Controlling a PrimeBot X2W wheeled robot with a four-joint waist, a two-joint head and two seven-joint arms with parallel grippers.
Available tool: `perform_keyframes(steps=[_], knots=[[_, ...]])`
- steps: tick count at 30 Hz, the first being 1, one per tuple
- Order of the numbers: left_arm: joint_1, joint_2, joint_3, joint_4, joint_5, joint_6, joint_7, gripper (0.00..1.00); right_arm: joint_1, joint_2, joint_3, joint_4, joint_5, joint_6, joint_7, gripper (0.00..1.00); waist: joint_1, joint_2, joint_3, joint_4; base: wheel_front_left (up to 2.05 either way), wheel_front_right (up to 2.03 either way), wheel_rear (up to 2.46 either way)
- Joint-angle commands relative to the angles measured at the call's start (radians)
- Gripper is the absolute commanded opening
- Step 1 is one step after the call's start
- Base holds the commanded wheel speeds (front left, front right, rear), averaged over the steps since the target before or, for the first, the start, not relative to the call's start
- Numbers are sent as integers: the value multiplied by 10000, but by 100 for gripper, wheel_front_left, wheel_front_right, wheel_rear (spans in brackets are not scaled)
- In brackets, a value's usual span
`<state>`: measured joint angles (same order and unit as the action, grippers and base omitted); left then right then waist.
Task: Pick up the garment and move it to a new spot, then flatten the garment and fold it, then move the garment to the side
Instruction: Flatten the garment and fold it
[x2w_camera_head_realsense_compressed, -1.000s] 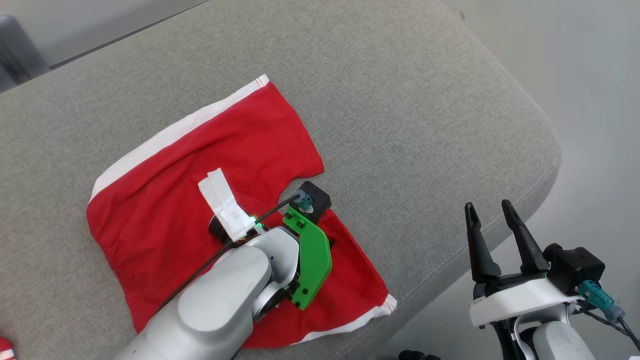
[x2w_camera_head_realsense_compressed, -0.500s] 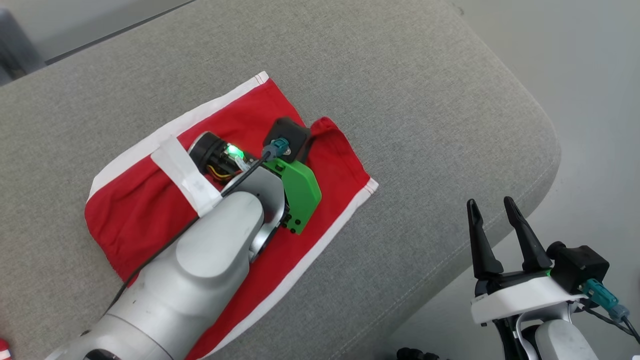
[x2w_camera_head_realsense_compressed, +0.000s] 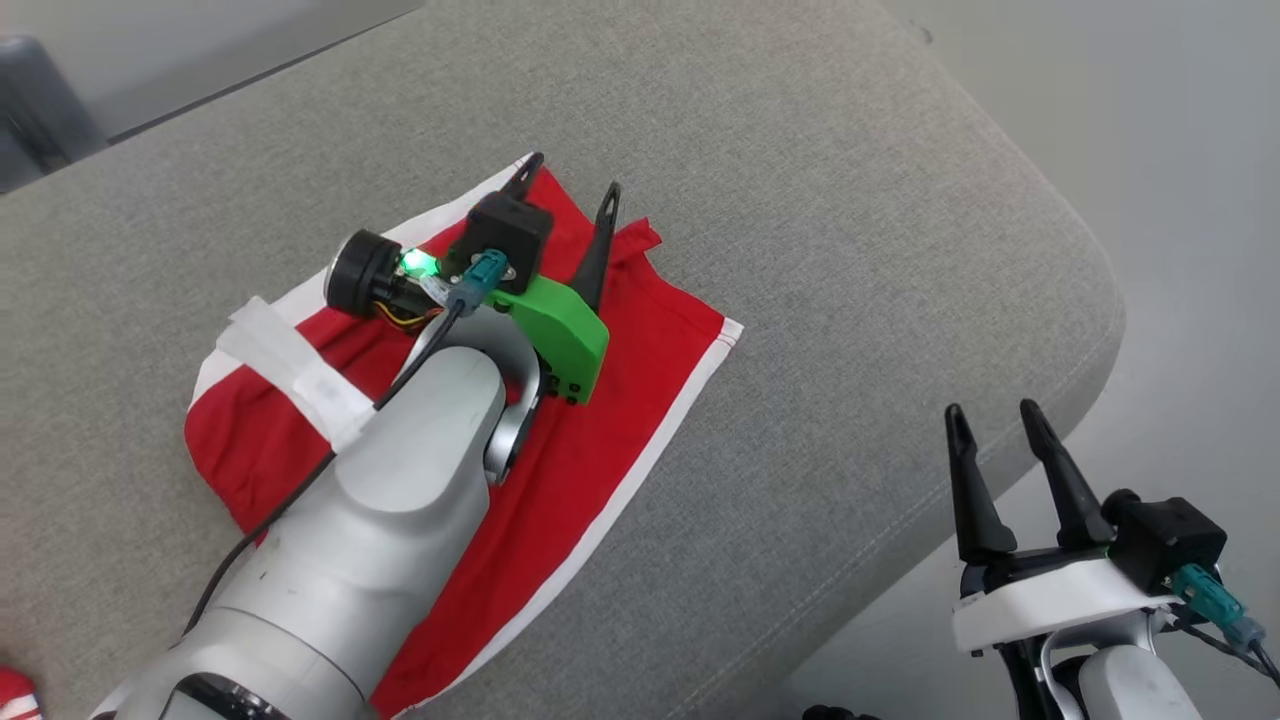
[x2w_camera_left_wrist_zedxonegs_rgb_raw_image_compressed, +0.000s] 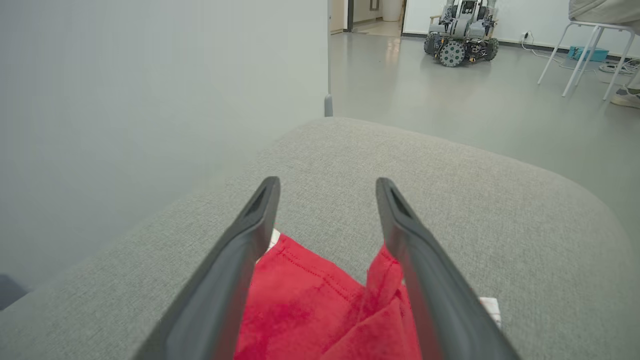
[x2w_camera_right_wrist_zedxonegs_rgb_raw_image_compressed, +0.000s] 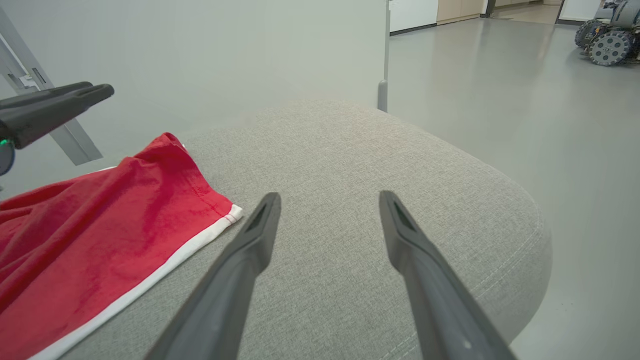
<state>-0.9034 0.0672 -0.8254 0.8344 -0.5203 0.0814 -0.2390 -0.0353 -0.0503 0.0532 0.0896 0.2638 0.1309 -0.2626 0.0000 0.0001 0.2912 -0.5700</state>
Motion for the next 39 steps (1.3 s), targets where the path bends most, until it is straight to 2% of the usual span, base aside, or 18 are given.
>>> perform_keyframes(steps=[1, 5, 8, 12, 16, 20, 23, 27, 39], knots=[[202, 89, 138, -385, -100, 169, -150, 100, -47, -30, -170, -114, -134, -1, -34, 100, 0, -1, -229, 352, 0, 0, 0], [1170, 463, 577, -2196, 188, 691, -261, 100, -37, -248, -448, -406, -396, -1, -32, 100, 0, -1, -627, 1129, 0, 0, 0], [2576, 925, 903, -4013, 557, 1156, -261, 100, -79, -515, -552, -641, -563, -1, -34, 100, 0, -1, -944, 1744, 0, 0, 0], [4495, 1467, 1250, -5877, 815, 1531, -264, 100, -58, -857, -727, -846, -699, -1, -32, 100, 0, -1, -1321, 2558, 0, 0, 0], [6400, 1928, 1689, -6826, 1133, 1782, -252, 100, 166, -1139, -916, -827, -796, -1, -32, 100, 0, -1, -1707, 3338, 0, 0, 0], [7849, 2063, 2547, -7283, 1233, 1834, -255, 100, 421, -1338, -1102, -669, -852, -1, -32, 100, 0, -1, -2008, 4055, 0, 0, 0], [8737, 2080, 3285, -7518, 1370, 1741, -254, 100, 557, -1412, -1154, -504, -885, -1, -34, 100, 0, -1, -2177, 4465, 0, 0, 0], [9736, 1905, 4206, -7817, 1719, 1342, -256, 100, 715, -1444, -1163, -258, -902, -1, -32, 100, 0, -1, -2407, 4878, 0, 0, 0], [11309, 1112, 6275, -8230, 2587, -490, -255, 100, 1130, -1499, -1006, 290, -998, -1, -32, 100, 0, -1, -2937, 5494, 0, 0, 0]])
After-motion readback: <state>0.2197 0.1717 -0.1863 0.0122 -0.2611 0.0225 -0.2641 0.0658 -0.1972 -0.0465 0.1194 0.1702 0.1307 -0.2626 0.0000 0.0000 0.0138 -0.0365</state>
